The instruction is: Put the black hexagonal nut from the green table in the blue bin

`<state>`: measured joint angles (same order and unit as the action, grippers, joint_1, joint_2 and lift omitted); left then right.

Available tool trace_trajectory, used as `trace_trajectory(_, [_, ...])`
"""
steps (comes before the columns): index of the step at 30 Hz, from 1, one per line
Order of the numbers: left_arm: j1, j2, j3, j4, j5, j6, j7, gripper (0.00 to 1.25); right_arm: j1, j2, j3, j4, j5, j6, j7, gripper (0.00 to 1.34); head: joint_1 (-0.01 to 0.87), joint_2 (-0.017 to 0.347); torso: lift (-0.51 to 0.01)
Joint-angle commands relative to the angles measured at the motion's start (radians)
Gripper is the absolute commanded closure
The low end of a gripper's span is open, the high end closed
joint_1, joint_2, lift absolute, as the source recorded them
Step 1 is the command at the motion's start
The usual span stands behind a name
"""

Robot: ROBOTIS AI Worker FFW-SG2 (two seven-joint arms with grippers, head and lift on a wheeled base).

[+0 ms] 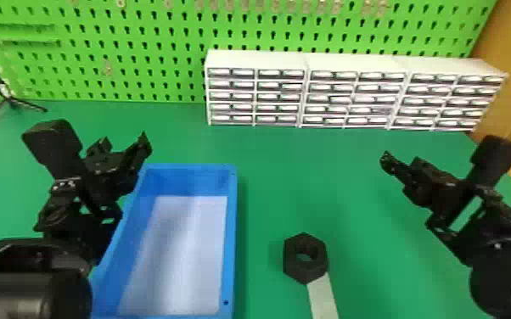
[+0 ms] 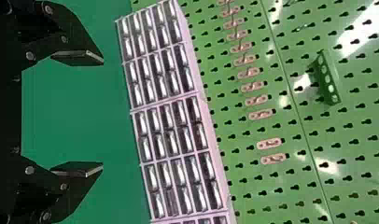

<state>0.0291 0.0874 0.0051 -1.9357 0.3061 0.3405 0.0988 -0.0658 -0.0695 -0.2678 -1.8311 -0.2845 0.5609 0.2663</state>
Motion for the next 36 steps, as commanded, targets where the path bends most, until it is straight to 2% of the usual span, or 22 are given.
trace_trajectory(1, [0.0, 0.0, 0.001, 0.0, 0.001, 0.0, -0.001, 0.5, -0.011, -0.007, -0.001, -0.051, 0.027, 0.105, -0.006, 0.47, 0.692, 0.008, -0.097])
trace_trajectory(10, [0.0, 0.0, 0.004, 0.0, 0.002, 0.0, -0.004, 0.5, -0.043, -0.033, 0.022, -0.168, 0.057, 0.356, -0.012, 0.47, 0.692, 0.008, -0.097])
trace_trajectory(23, [0.002, 0.0, 0.009, 0.0, 0.01, 0.0, -0.007, 0.5, -0.085, -0.035, 0.094, -0.307, 0.085, 0.746, -0.012, 0.47, 0.692, 0.008, -0.097])
trace_trajectory(34, [0.005, 0.0, 0.018, 0.0, 0.024, 0.0, -0.014, 0.5, -0.097, -0.047, 0.124, -0.419, 0.133, 1.008, -0.012, 0.47, 0.692, 0.008, -0.097])
trace_trajectory(36, [0.006, 0.0, 0.019, 0.0, 0.027, 0.0, -0.016, 0.5, -0.098, -0.05, 0.124, -0.436, 0.137, 1.011, -0.012, 0.47, 0.692, 0.008, -0.097])
